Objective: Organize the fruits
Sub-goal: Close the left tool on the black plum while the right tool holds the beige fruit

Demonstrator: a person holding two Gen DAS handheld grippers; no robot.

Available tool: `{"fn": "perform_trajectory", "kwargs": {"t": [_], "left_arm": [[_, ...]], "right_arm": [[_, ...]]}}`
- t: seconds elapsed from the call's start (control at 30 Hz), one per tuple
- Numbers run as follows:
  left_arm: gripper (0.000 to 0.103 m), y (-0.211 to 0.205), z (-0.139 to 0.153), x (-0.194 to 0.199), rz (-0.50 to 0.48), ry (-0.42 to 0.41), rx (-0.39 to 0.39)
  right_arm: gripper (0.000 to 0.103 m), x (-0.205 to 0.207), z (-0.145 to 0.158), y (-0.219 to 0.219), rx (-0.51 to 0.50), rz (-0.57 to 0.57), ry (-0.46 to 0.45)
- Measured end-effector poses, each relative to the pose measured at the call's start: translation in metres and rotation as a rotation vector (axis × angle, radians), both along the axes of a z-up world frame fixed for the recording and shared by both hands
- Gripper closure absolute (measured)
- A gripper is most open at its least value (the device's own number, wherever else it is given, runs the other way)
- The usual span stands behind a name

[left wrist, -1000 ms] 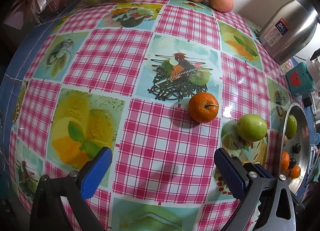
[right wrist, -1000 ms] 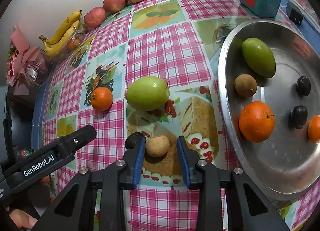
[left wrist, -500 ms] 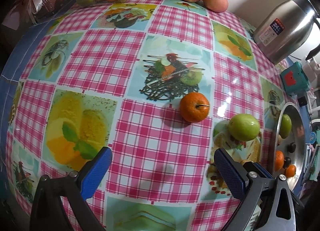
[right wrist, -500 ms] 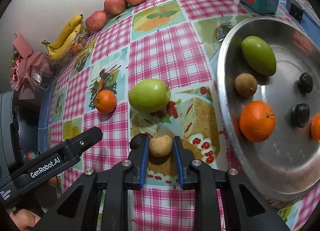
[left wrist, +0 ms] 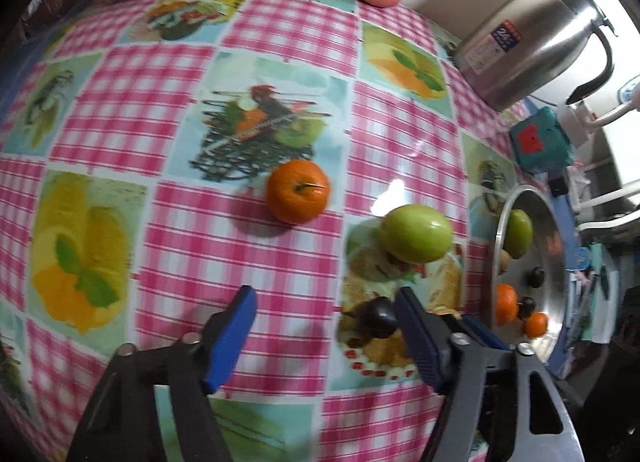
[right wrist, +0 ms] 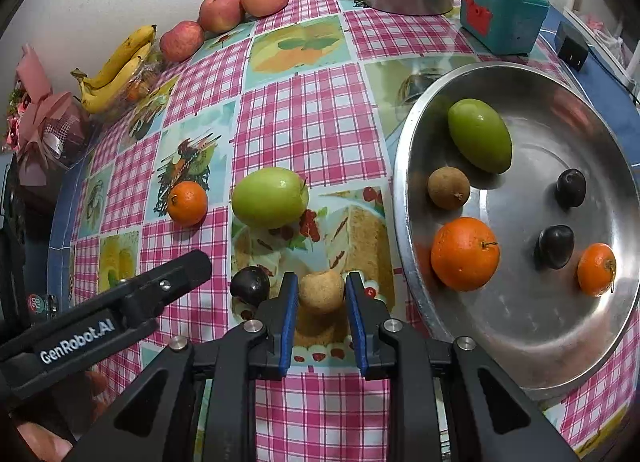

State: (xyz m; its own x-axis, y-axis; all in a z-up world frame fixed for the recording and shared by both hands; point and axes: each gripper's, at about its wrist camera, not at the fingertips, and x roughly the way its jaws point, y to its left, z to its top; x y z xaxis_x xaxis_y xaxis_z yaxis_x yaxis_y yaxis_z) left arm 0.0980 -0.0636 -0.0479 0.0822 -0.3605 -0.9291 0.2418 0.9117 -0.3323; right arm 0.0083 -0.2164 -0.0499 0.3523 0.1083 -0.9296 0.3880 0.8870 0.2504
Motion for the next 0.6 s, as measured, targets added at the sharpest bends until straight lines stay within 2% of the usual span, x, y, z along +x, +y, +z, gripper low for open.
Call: {"fn": "perform_trajectory", "kwargs": {"t": [0.07,0.13,0.17,0.43,0.6], "left_arm": [[0.036,-0.005,0.000,-0.002,-0.018,-0.001,-0.008],[0.047,-0.011,0.000,-0.003,-0.033,-0.003,-0.007],[0.049,-0.014,0.000,-0.004,-0.041,0.001,-0.010],[0.060,-0.030,-0.002,-0.013,-0.073,0.007,-0.010],[0.063,-0.035,-0.004,-0.015,-0.068,0.018,-0.019]], "right_arm": [[0.078,0.000,0.000,0.000,0.000,0.001,0.005],[0.078,-0.001,0.000,0.000,0.000,0.003,0.005],[0.078,-0.001,0.001,0.000,-0.001,0.003,0.005],[0.078,-0.007,0.001,-0.002,-0.004,-0.005,0.019],[0.078,-0.011,0.005,-0.004,-0.001,-0.009,0.011]]}}
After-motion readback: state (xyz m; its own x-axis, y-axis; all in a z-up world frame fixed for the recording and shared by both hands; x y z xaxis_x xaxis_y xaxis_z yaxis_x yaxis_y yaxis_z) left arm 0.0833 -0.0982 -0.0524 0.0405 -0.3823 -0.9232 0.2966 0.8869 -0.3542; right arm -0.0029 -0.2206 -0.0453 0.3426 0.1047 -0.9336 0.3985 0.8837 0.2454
